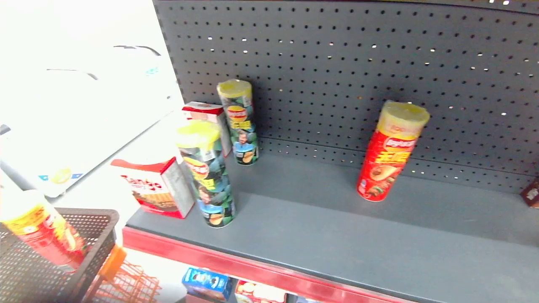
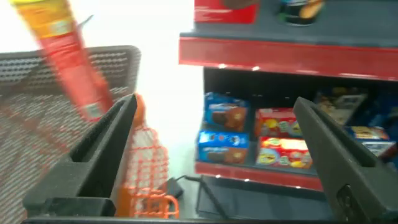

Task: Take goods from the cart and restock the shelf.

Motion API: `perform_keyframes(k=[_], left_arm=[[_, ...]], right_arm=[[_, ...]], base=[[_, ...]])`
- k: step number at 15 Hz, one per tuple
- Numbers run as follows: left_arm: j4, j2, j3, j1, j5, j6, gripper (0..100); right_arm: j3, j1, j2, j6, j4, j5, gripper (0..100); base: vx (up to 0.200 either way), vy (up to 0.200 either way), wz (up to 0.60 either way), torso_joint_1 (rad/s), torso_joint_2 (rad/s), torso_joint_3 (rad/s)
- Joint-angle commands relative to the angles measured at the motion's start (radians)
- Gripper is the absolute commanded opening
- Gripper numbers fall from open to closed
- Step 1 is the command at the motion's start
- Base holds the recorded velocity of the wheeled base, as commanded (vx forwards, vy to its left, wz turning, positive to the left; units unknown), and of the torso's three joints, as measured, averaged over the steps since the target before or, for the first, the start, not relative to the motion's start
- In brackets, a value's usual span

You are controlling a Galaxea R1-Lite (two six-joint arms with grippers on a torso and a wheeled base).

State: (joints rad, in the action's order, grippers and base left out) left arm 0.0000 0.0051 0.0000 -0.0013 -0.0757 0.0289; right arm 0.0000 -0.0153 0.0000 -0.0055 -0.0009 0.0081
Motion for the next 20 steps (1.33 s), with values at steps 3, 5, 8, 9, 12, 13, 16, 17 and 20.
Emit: perform_keyframes(k=[3, 5, 8, 9, 12, 13, 16, 17, 20], left_arm=[[0.000, -0.001, 0.000, 0.000, 0.002, -0.006, 100], [0.000, -0.001, 0.000, 0.000, 0.001, -0.007, 100], [0.000, -0.001, 0.000, 0.000, 0.001, -0.006, 100], [0.000, 0.001, 0.000, 0.000, 0.001, -0.006, 100], [0.000, 0.001, 0.000, 0.000, -0.002, -0.004, 100], [0.000, -0.001, 0.000, 0.000, -0.006, -0.003, 100], [0.021, 0.062, -0.153, -0.002, 0.051, 0.020, 100], [0.069, 0.205, -0.252, 0.001, 0.060, 0.031, 100], [0.069, 0.438, -0.356, 0.004, 0.085, 0.063, 100]], right_arm=[[0.000, 0.000, 0.002, 0.001, -0.002, 0.000, 100], [0.000, 0.000, 0.002, -0.001, -0.002, 0.000, 100], [0.000, 0.000, 0.002, 0.001, -0.002, 0.000, 100], [0.000, 0.000, 0.002, 0.001, -0.002, 0.000, 100], [0.000, 0.000, 0.002, -0.001, -0.002, 0.000, 100], [0.000, 0.000, 0.002, -0.001, -0.002, 0.000, 100], [0.000, 0.000, 0.002, -0.001, -0.001, 0.000, 100], [0.000, 0.000, 0.002, -0.001, -0.002, 0.000, 100], [0.000, 0.000, 0.002, -0.001, -0.002, 0.000, 100]], base=[[0.000, 0.000, 0.20, 0.002, 0.00, 0.004], [0.000, 0.000, 0.00, 0.000, 0.00, 0.000], [0.000, 0.000, 0.00, 0.000, 0.00, 0.000], [0.000, 0.000, 0.00, 0.000, 0.00, 0.000], [0.000, 0.000, 0.00, 0.000, 0.00, 0.000], [0.000, 0.000, 0.00, 0.000, 0.00, 0.000], [0.000, 0.000, 0.00, 0.000, 0.00, 0.000], [0.000, 0.000, 0.00, 0.000, 0.00, 0.000], [0.000, 0.000, 0.00, 0.000, 0.00, 0.000]])
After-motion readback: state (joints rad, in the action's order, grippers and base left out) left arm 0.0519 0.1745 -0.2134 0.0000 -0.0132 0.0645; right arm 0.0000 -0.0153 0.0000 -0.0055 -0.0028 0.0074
